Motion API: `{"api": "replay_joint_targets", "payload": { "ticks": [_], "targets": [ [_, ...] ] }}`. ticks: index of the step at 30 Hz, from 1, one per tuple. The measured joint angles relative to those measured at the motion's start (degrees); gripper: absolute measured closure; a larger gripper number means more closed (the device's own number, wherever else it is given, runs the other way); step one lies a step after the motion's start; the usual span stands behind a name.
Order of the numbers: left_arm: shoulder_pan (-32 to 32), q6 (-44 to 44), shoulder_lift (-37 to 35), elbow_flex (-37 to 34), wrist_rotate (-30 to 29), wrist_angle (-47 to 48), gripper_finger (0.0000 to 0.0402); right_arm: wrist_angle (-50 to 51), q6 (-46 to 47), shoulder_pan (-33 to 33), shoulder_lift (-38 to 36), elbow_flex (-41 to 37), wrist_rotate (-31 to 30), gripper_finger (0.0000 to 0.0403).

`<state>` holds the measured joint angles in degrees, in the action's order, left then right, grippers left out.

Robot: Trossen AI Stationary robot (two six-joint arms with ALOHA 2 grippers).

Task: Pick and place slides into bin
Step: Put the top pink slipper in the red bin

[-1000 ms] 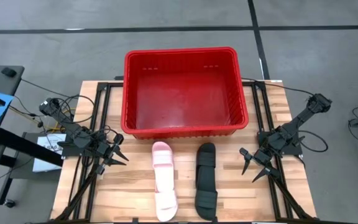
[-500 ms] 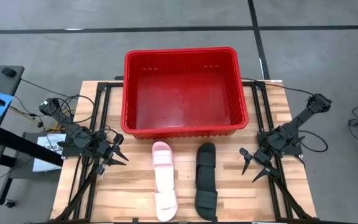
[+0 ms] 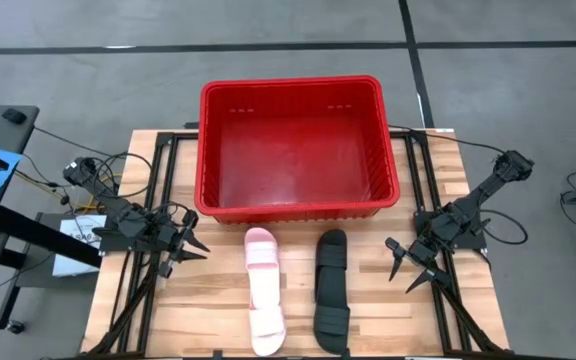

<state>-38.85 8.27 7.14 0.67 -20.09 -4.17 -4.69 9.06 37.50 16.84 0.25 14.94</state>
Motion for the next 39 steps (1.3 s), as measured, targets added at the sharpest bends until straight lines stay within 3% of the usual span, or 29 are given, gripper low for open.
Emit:
{"api": "replay_joint_targets", "payload": {
  "ticks": [3,6,10,13,16,20,23,27,29,31,34,36,39],
  "targets": [
    [0.00,14.59,0.00,0.00,0.66,-0.04,0.0324,0.00,-0.01,-0.02,0.01,0.01,0.00,0.0177],
    [-0.13,30.49,0.02,0.00,7.17,-0.50,0.0324,0.00,0.00,0.00,0.01,0.02,0.00,0.0177],
    [-1.23,40.37,0.00,0.00,13.28,-12.16,0.0324,0.00,0.00,0.00,0.02,0.02,0.00,0.0177],
    [-2.83,39.39,0.00,0.00,15.33,-26.75,0.0324,0.00,0.00,-0.01,0.00,0.01,0.00,0.0177],
    [-4.36,34.59,-0.04,0.15,13.70,-40.78,0.0324,0.00,0.00,-0.01,0.01,0.01,0.00,0.0177],
    [-5.61,22.14,0.00,3.85,10.87,-47.02,0.0324,0.00,0.00,0.00,0.00,0.02,0.02,0.0177],
    [-5.77,9.95,0.84,7.92,13.25,-46.74,0.0324,0.00,0.00,0.00,0.00,0.02,0.00,0.0177],
    [-5.79,-4.02,4.64,14.68,16.72,-41.54,0.0324,0.01,0.00,-0.02,0.02,0.01,0.00,0.0177],
    [-5.79,-6.40,6.87,18.91,8.83,-31.53,0.0324,0.00,0.00,0.00,0.00,0.02,0.00,0.0177],
    [-5.77,-5.76,9.61,23.72,-4.23,-17.01,0.0324,0.00,0.00,-0.01,0.00,0.00,0.00,0.0177],
    [-5.77,0.72,14.87,30.45,-18.52,1.78,0.0324,0.00,0.00,-0.02,0.00,0.01,0.00,0.0177],
    [-5.77,4.90,18.86,33.95,-22.20,8.90,0.0324,0.00,0.00,-0.02,0.01,0.02,0.00,0.0177],
    [-5.77,8.91,24.79,38.10,-20.16,14.24,0.0324,0.00,0.00,-0.01,0.00,0.02,0.00,0.0177]
  ]
}}
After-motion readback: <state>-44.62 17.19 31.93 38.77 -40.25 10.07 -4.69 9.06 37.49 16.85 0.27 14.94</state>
